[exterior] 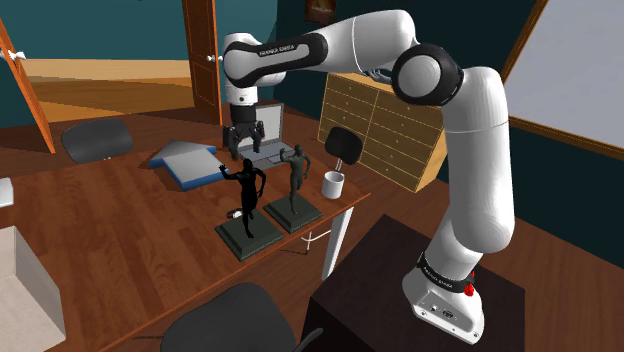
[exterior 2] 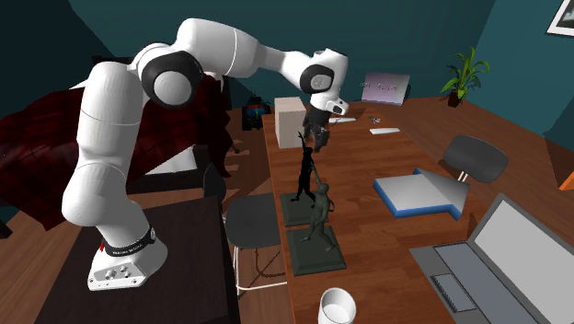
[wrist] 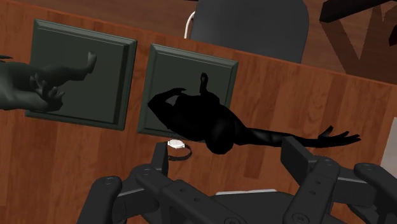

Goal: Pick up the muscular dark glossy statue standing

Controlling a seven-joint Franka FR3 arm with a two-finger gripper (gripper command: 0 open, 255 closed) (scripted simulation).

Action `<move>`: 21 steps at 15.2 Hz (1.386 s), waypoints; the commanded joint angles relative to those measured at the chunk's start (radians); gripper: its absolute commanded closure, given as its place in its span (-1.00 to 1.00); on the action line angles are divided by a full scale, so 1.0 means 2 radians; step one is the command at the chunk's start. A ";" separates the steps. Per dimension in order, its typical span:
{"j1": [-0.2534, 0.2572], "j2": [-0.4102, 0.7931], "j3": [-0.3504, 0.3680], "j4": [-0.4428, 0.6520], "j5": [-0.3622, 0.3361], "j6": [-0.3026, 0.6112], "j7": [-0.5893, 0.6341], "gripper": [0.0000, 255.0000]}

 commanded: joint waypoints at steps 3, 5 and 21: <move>0.001 0.007 0.000 -0.017 0.000 0.023 -0.001 -1.00; 0.001 0.008 0.000 -0.019 0.000 0.027 -0.001 -1.00; 0.001 -0.002 0.000 0.007 0.000 -0.009 0.001 1.00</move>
